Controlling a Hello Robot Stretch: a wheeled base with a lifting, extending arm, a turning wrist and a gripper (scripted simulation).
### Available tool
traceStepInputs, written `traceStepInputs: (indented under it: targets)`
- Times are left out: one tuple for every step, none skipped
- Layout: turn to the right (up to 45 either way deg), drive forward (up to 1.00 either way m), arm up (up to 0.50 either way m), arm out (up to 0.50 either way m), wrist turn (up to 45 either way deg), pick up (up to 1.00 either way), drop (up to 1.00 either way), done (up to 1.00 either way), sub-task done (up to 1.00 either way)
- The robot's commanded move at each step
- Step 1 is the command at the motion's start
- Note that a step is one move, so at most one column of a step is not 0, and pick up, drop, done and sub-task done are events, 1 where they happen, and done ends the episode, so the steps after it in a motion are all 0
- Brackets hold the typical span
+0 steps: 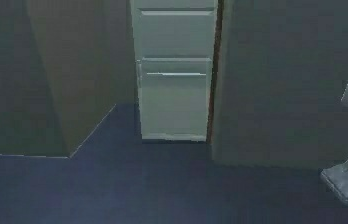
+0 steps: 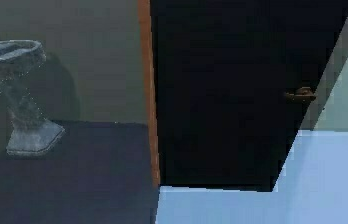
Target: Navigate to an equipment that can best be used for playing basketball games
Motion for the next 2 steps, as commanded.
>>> traceStepInputs:
  targets:
    - [0.0,0.45,0.0,0.0,0.0,0.0,0.0,0.0,0.0]
    - [-24.0,0.0,0.0,0.0,0.0,0.0,0.0,0.0,0.0]
